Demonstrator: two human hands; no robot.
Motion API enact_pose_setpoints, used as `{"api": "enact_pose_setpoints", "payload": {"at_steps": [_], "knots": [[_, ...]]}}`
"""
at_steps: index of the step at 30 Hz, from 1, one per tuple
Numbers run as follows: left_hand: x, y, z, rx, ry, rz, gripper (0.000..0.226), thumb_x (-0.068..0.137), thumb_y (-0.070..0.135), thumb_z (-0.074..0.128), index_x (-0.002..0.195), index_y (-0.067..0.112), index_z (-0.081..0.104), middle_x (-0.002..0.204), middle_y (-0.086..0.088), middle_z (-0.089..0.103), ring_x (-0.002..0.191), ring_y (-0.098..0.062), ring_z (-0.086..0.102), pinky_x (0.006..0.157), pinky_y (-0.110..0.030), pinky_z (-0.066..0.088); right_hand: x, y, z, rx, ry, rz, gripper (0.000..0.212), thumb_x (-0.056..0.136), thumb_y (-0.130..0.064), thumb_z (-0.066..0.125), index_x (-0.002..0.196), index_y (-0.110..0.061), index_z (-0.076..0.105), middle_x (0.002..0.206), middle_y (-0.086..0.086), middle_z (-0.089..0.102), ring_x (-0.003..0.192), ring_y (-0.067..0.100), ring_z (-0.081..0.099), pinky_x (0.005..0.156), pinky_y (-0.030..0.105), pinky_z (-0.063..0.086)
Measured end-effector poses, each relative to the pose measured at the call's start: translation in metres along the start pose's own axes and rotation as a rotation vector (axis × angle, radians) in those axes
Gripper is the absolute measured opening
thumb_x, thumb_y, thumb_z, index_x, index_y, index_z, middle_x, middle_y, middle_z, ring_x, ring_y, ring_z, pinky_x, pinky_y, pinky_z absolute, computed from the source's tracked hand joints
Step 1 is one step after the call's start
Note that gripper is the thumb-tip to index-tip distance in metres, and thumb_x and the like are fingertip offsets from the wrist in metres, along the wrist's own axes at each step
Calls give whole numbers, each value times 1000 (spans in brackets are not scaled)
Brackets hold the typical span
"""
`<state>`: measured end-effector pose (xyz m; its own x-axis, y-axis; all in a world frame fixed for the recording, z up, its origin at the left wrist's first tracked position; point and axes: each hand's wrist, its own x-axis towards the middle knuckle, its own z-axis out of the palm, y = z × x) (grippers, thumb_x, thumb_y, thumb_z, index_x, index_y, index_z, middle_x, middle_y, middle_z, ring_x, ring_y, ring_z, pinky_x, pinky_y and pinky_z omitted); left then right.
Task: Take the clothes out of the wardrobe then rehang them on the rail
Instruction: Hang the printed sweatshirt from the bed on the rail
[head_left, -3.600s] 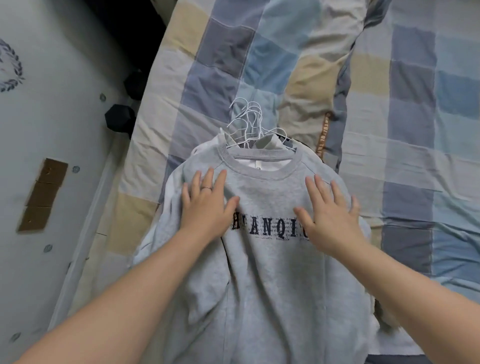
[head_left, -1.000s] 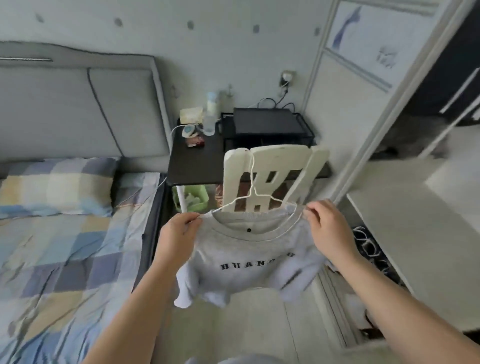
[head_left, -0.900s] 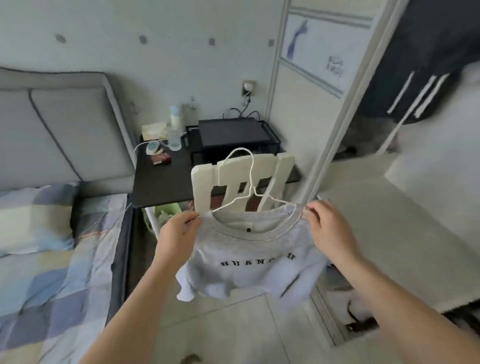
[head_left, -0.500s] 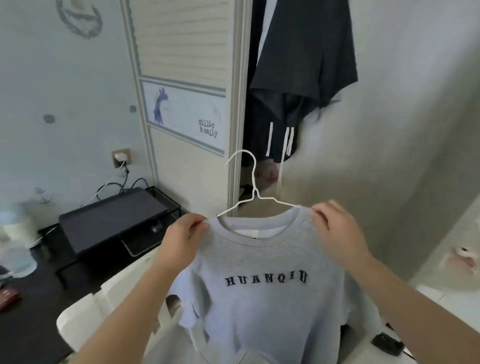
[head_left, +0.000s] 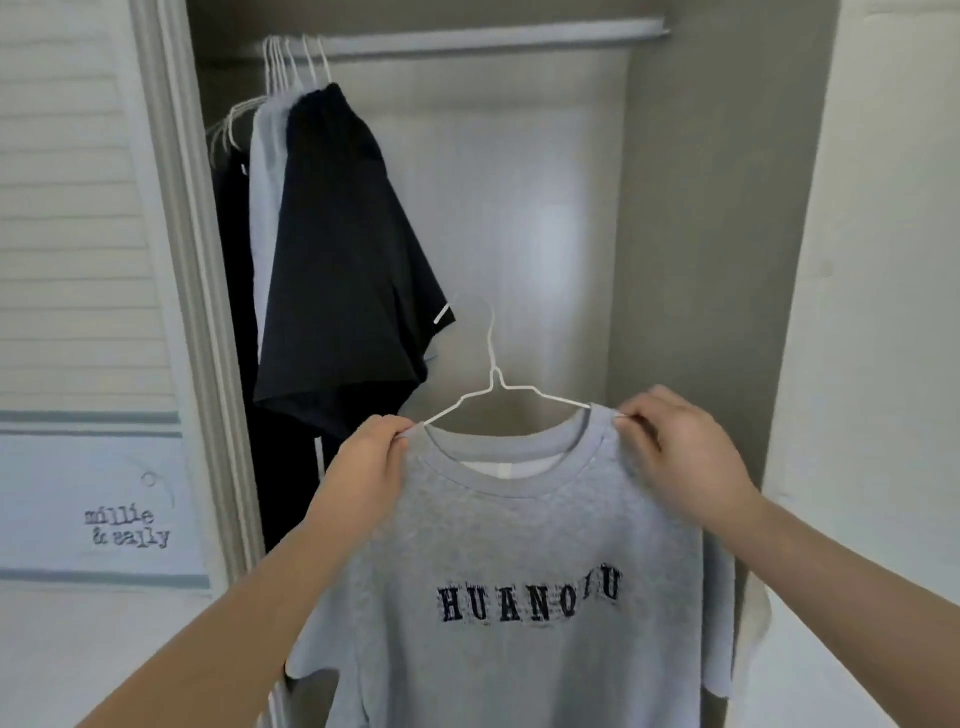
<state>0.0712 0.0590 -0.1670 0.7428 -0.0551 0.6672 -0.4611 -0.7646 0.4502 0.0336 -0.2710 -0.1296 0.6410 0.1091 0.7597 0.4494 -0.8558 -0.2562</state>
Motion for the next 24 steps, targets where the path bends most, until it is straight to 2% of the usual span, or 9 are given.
{"api": "enact_pose_setpoints", "payload": {"at_steps": [5, 9, 13, 17, 24], "knots": [[102, 15, 30, -48, 28, 133, 23, 105, 18, 41, 115, 16, 61, 106, 3, 58, 95, -12, 56, 86, -27, 45, 44, 15, -29, -66, 46, 15, 10, 95, -17, 60, 89, -13, 66, 83, -6, 56, 77, 19, 58, 73, 38, 47], [160, 28, 57, -109, 91, 211, 21, 104, 14, 41, 111, 12, 61, 103, 0, 57, 94, -16, 57, 88, -34, 48, 73, 28, -39, -93, 77, 28, 10, 93, -13, 62, 85, -14, 67, 78, -10, 55, 71, 7, 52, 69, 14, 34], [211, 35, 85, -116, 85, 229, 24, 105, 12, 38, 115, 9, 59, 110, -7, 57, 101, -22, 56, 96, -40, 46, 95, 35, -37, -98, 105, 38, 12, 94, -14, 62, 83, -16, 66, 76, -11, 54, 71, -2, 50, 68, 6, 33], [252, 39, 110, -180, 86, 241, 23, 104, 11, 38, 115, 13, 57, 112, -4, 55, 104, -19, 54, 95, -35, 45, 116, 36, -35, -101, 123, 73, 15, 95, -16, 61, 80, -17, 63, 77, -11, 56, 73, -4, 50, 68, 3, 33], [341, 59, 147, -273, 169, 337, 19, 102, 7, 41, 111, 8, 58, 109, -10, 57, 101, -28, 55, 88, -38, 44, 161, 41, -38, -214, 166, 127, 21, 96, -20, 58, 76, -21, 57, 75, -12, 54, 69, 0, 48, 65, 5, 34]]}}
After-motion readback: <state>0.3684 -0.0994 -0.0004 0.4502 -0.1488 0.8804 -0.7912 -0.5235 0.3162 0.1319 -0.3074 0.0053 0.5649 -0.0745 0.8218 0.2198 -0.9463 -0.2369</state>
